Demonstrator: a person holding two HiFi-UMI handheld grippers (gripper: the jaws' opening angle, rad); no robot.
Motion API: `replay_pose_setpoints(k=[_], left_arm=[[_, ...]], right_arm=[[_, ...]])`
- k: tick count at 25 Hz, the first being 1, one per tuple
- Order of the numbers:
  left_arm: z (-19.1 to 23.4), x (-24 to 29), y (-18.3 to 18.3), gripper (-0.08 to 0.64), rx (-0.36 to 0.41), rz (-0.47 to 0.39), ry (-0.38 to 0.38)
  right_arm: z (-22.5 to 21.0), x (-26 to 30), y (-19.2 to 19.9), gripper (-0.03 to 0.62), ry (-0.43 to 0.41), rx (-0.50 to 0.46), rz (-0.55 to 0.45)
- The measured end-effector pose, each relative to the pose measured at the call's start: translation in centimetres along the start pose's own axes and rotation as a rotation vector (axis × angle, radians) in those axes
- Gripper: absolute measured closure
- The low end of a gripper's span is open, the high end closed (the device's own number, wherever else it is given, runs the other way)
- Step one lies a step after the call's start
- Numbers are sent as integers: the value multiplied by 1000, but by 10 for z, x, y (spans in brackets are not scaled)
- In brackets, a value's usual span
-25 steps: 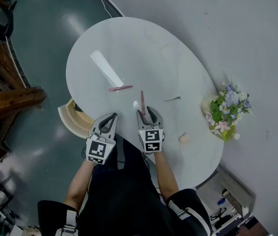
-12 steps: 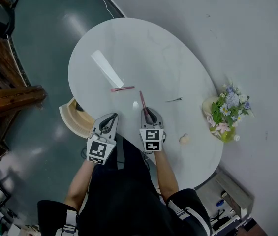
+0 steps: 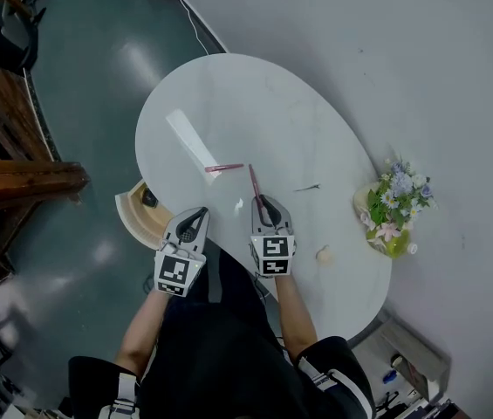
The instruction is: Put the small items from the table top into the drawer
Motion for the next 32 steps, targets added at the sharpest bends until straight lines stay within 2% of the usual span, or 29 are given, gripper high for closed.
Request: replay_pose_setpoints(k=[6,12,22,32], left_arm=[[6,-27,-15,538,-1,-41,-40],[19,-57,-17,538,-19,-69,-113],[58,-119,10,538,-80,-68,-261],[98,-179,40,538,-130,-71,-394]], right_arm=[[26,-24,-33,529,-38,-49,-67],[59,-33,-48,529,-116,-100,-94],[135,-5,-59,529,-276,-188,-84],[215,26,-53,529,-436,-249,-48]])
Point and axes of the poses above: the fingertips, and each gripper's own axes: x forward along the fingers, z to its left, y out of its underside, the point moved 10 cm from there along -x, backward along the fingers, and after that the axes turned 10 degrees about -y, right-handed, at the moved point
